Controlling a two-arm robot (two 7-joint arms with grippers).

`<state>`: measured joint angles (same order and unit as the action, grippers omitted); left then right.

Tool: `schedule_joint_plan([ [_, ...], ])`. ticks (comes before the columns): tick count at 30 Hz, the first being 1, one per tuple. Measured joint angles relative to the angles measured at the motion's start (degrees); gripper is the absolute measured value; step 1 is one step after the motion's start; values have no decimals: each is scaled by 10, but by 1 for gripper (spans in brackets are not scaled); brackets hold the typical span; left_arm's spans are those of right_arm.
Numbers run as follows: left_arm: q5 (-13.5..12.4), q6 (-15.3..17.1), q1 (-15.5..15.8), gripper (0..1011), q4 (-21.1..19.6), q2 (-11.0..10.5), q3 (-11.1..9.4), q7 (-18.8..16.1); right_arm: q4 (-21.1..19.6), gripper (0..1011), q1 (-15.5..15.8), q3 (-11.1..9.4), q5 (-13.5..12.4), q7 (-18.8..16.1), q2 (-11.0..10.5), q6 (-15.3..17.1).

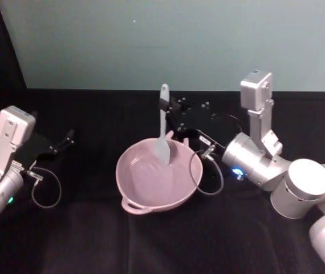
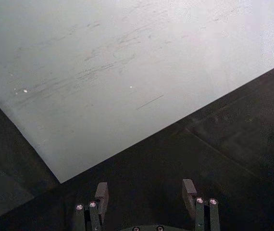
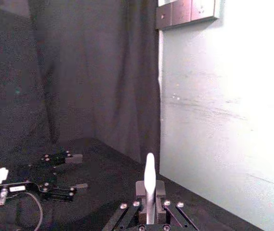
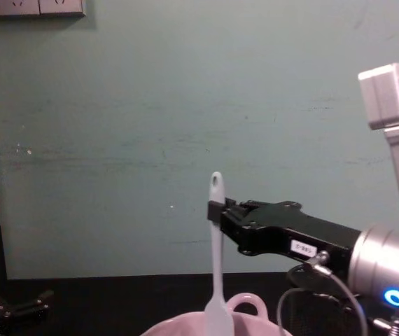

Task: Use the one hand to pick up the spoon and stir the clear water in the bowl.

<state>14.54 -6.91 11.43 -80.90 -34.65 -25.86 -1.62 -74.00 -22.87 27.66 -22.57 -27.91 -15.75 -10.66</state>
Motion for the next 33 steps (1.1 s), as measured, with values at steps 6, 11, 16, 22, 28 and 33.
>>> schedule_joint_plan([
  [6,0,0,0,1011,0,0,0,0,-37,110,27,-16,-1,0,-20,19],
  [11,0,0,0,1011,0,0,0,0,-68,110,47,-20,-8,-12,-36,36],
  [16,0,0,0,1011,0,0,0,0,-89,110,63,-16,-21,-29,-45,49],
  [22,0,0,0,1011,0,0,0,0,-88,110,65,-4,-33,-42,-41,50],
  [28,0,0,0,1011,0,0,0,0,-71,110,54,12,-37,-55,-26,44],
  [33,0,0,0,1011,0,0,0,0,-53,110,40,22,-36,-59,-13,35],
])
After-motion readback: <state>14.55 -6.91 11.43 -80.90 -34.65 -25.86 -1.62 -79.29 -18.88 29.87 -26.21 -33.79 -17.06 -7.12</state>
